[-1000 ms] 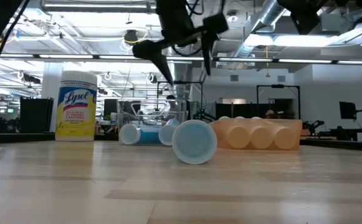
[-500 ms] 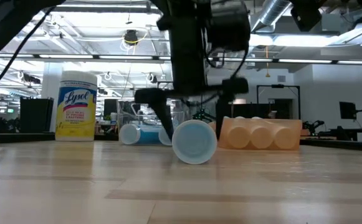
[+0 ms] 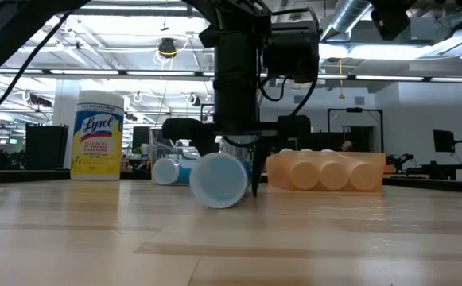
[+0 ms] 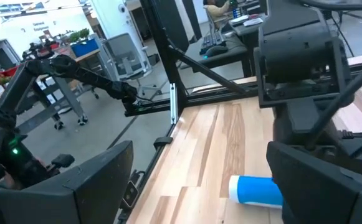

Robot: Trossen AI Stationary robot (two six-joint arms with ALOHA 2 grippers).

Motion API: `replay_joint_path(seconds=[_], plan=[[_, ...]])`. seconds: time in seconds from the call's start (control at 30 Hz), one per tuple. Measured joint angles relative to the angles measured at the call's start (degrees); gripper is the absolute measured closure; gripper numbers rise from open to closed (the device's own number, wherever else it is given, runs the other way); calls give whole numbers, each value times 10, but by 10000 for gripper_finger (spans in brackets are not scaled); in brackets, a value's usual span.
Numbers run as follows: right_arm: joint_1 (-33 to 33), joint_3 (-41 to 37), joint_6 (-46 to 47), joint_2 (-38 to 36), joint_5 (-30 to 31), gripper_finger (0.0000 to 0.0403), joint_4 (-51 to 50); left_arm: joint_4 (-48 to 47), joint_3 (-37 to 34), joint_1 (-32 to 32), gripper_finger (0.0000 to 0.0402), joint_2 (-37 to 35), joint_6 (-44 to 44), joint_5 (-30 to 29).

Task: Pick & place silicon tubes, Sealant and Lysol wipes
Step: Put the blue sealant into the transparent bin

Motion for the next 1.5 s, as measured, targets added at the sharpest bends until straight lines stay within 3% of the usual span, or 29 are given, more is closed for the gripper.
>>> replay_joint_path(seconds=[0.23,0.4,0.6,0.83,1.07,1.23,1.5], plan=[[0,0,0,0,0,44,0,-28,2,-14,203,-24,-2,43],[0,0,0,0,-1,44,0,-103,48,-23,203,-69,2,35],[0,0,0,0,-2,44,0,-173,110,-17,203,-129,13,-31],[0,0,0,0,-2,44,1,-254,162,33,203,-170,47,-130],[0,0,0,0,-2,44,1,-249,162,114,203,-181,129,-205],[0,0,0,0,0,44,1,-197,162,173,203,-179,199,-269],[0,0,0,0,0,44,0,-152,141,225,203,-160,279,-331]])
